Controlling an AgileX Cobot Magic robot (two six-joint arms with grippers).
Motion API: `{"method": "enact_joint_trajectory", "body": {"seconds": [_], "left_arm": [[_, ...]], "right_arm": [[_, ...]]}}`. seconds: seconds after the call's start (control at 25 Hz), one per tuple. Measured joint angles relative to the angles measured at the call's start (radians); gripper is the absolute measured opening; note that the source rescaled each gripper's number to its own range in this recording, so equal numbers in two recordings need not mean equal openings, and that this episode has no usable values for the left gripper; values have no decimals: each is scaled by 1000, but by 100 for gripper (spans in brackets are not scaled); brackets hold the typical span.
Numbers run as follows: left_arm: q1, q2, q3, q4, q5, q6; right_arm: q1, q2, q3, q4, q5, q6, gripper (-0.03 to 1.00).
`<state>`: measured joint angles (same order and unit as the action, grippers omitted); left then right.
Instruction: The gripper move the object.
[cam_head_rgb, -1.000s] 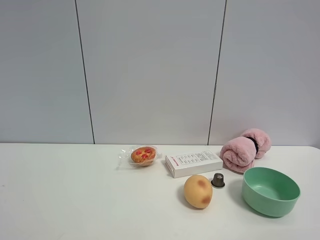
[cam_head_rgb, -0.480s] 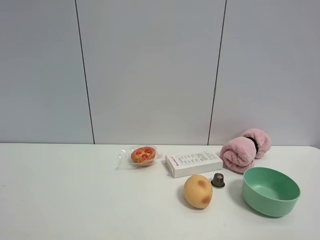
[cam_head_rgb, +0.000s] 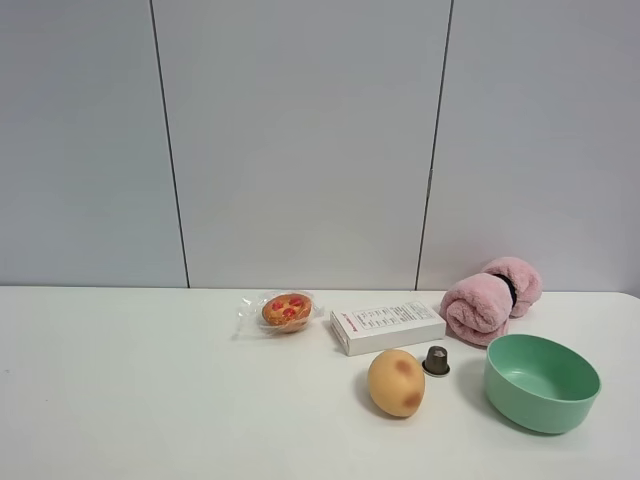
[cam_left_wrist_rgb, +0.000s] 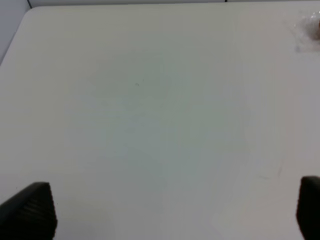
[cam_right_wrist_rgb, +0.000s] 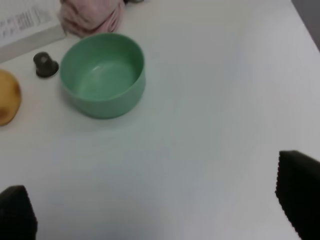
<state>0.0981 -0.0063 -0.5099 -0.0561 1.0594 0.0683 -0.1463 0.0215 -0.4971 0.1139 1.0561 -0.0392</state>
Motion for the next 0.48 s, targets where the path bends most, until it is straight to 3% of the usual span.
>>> {"method": "enact_joint_trajectory", "body": {"seconds": [0.48], "left_arm": [[0, 0, 0, 0, 0, 0]], "right_arm": [[-44, -24, 0, 0, 0, 2, 100]]}}
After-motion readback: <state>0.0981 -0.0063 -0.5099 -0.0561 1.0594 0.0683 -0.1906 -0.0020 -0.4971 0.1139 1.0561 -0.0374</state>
